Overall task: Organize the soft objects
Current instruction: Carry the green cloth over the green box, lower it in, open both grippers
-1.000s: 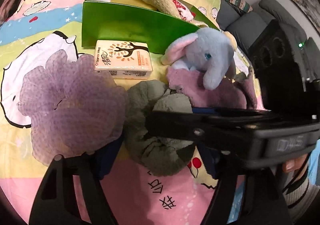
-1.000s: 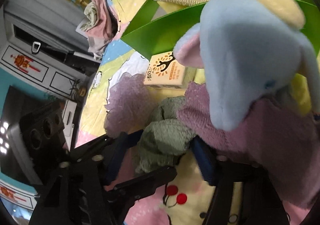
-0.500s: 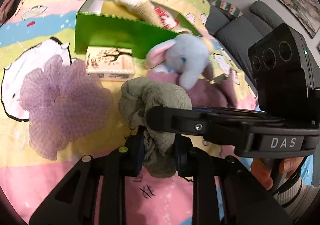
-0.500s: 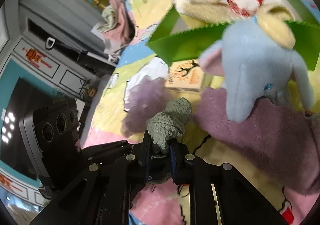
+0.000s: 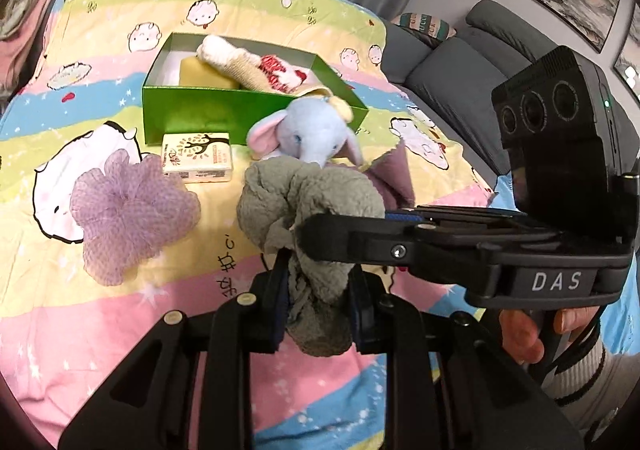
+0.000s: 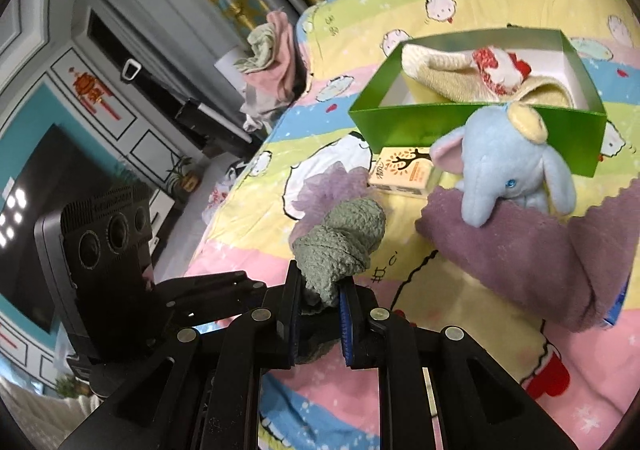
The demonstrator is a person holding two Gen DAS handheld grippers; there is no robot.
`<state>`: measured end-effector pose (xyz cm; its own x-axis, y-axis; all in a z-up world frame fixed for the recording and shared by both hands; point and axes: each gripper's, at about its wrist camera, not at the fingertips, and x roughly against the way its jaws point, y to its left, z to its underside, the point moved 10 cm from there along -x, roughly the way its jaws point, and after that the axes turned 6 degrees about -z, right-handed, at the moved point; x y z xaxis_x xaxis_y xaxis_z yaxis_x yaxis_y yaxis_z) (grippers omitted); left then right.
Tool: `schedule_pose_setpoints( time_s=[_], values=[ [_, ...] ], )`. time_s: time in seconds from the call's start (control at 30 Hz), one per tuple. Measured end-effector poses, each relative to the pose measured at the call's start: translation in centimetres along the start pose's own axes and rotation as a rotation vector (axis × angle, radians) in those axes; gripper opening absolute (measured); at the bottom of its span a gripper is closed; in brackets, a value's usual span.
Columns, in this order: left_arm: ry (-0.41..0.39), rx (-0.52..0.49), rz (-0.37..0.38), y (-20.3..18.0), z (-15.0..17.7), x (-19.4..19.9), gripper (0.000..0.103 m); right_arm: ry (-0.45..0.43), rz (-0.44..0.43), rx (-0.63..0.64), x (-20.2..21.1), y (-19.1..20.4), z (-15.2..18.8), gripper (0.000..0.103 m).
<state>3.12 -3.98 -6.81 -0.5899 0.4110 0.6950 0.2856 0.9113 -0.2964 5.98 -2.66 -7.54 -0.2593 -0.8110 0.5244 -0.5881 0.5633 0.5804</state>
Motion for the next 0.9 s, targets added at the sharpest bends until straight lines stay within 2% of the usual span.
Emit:
schedule_pose_setpoints(
  time_s=[0.17,0.37,0.7,0.9],
  values=[
    [-0.008,-0.007,-0.018,-0.7,-0.4,0.3,0.023,-0.020,-0.004,0.045,1.3,0.6,0.3,0.018],
    [-0.041,-0.094,-0.069,-2.3,-2.8,0.5,0.023,-0.086,-0.013,0.063,3.4,0.6,-1.5,0.018],
    [-0.103,-0.170,-0.116,-3.7,-9.4,-0.6,0.023,-0.197,0.076,0.167,6.8,-0.1,-7.4,0.018],
    [-0.137,-0.167,-0.122,-3.8,-14.0,-1.7,0.023,-0.260,0.140,0.226,7.9,-1.0,-11.6,0.018]
  ],
)
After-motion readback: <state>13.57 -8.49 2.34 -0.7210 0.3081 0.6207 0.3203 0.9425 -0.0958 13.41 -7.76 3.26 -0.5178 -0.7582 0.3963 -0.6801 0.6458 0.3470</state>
